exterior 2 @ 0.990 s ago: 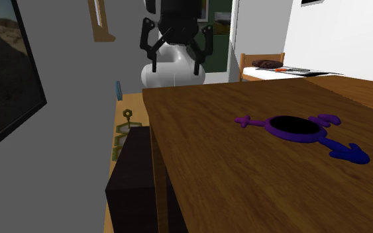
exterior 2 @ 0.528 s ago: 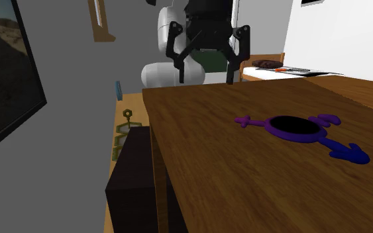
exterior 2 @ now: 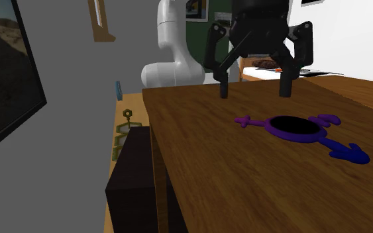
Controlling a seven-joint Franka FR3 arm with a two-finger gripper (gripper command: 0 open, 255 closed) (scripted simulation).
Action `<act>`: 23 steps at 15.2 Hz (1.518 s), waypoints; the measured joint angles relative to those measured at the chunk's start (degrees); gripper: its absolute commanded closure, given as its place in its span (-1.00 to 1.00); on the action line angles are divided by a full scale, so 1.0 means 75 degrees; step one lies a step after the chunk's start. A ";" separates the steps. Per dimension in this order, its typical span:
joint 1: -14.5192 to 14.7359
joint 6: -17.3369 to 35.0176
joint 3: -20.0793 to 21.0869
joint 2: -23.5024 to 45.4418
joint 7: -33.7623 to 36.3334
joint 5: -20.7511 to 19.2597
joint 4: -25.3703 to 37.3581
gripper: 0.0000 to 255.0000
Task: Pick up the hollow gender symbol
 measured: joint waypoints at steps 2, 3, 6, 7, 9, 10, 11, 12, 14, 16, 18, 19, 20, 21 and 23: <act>0.0001 0.0217 0.0108 0.0390 0.0241 -0.0027 0.0380 -1.00; 0.0008 0.0347 0.0171 0.0584 0.0380 -0.0050 0.0543 -1.00; 0.0019 0.0691 0.0330 0.1234 0.0752 -0.0170 0.1095 -1.00; 0.0019 0.0810 0.0345 0.1336 0.0794 -0.0193 0.1103 -1.00; 0.0023 0.1021 0.0355 0.1355 0.0825 -0.0200 0.0933 -1.00; 0.0023 0.1128 0.0360 0.1394 0.0837 -0.0210 0.0868 -1.00; 0.0022 0.1248 0.0365 0.1431 0.0850 -0.0221 0.0784 -1.00; 0.0023 0.1332 0.0368 0.1451 0.0859 -0.0227 0.0721 -1.00; 0.0022 0.1460 0.0369 0.1463 0.0864 -0.0232 0.0607 -1.00; 0.0021 0.1491 0.0370 0.1473 0.0871 -0.0237 0.0596 1.00; 0.0020 0.1500 0.0370 0.1479 0.0873 -0.0240 0.0600 1.00; 0.0020 0.1498 0.0369 0.1481 0.0871 -0.0240 0.0602 1.00; 0.0020 0.1498 0.0369 0.1482 0.0870 -0.0239 0.0604 1.00; 0.0020 0.1498 0.0369 0.1481 0.0871 -0.0239 0.0603 1.00; 0.0020 0.1499 0.0370 0.1481 0.0871 -0.0240 0.0603 1.00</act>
